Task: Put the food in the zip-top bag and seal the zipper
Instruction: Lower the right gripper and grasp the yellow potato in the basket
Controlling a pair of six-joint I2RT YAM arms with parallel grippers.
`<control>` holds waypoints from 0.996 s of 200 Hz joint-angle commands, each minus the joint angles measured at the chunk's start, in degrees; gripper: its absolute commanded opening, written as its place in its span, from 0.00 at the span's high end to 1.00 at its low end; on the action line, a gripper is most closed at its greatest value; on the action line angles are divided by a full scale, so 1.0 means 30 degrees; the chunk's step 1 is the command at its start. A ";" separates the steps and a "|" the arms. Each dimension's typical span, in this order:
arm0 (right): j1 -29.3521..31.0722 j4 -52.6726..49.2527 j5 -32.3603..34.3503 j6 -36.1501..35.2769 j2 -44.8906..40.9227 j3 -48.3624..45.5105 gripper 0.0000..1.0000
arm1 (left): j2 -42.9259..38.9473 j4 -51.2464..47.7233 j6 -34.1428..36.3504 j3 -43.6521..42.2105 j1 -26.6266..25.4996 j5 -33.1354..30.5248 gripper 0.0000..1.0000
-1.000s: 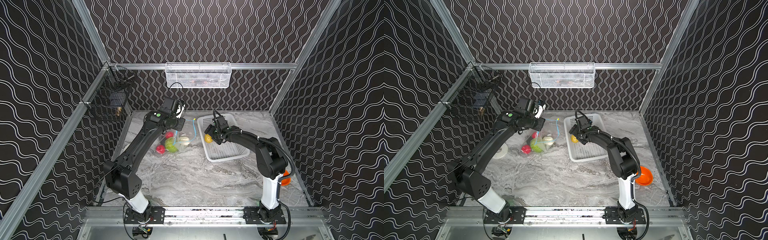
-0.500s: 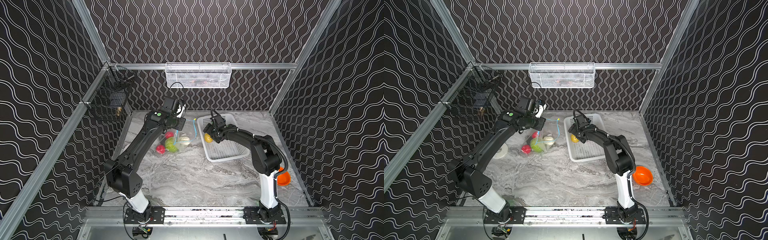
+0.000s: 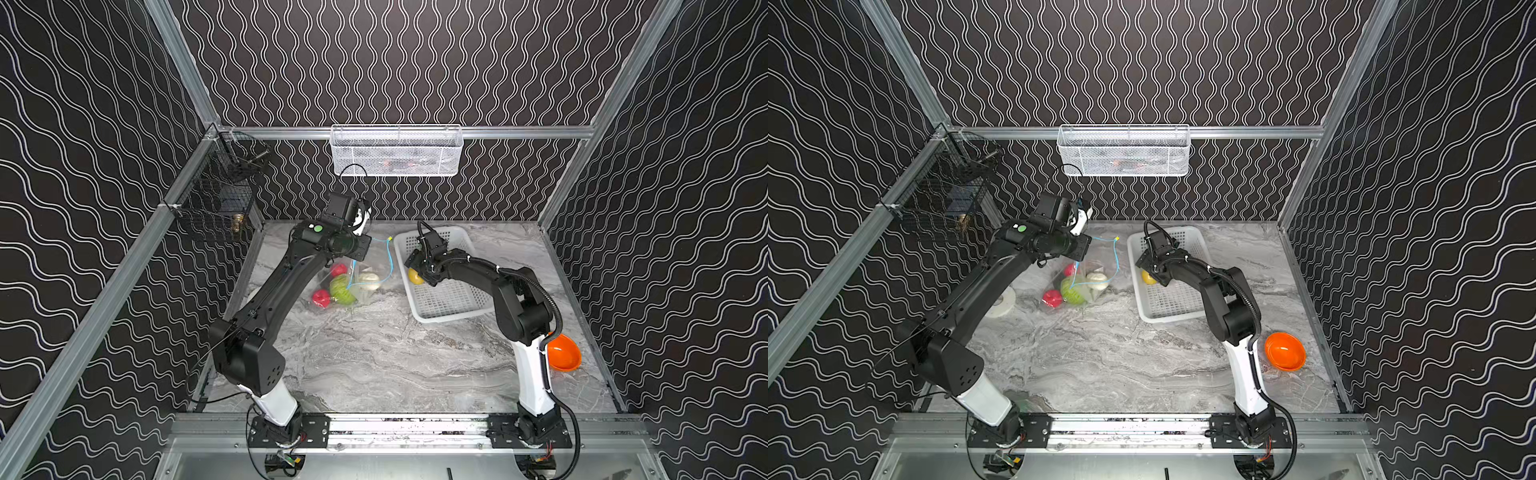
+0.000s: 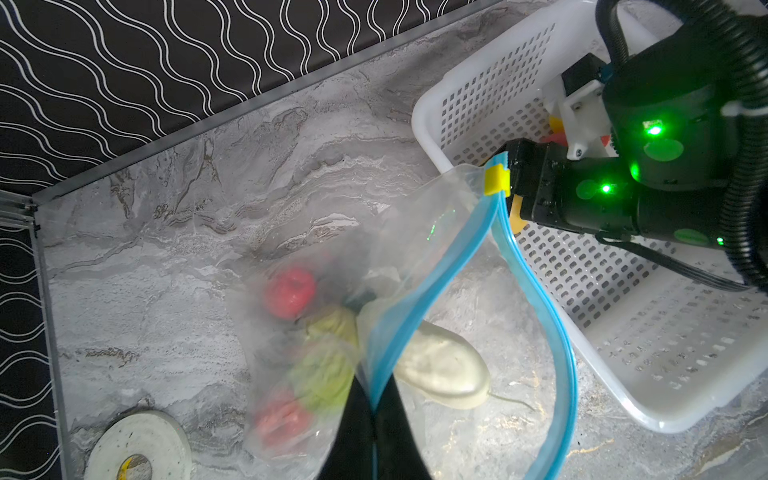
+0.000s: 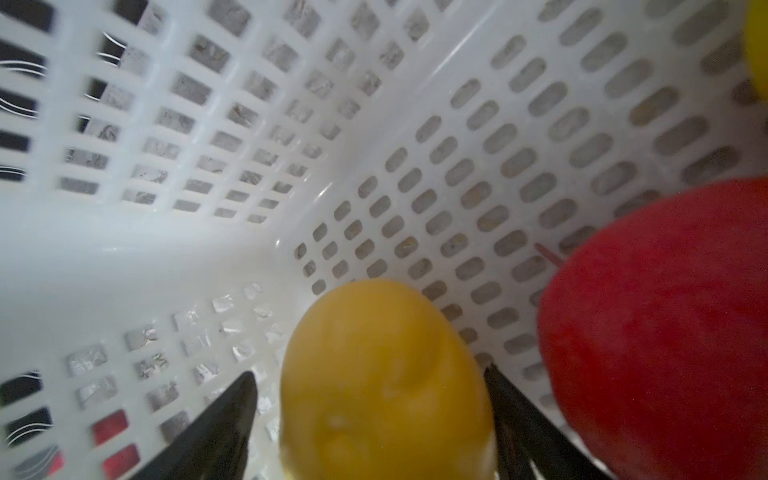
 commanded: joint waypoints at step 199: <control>-0.0528 0.1627 -0.0736 -0.0713 -0.4015 -0.1999 0.42 | 0.0223 -0.0128 -0.0275 0.0596 0.0014 -0.0096 1.00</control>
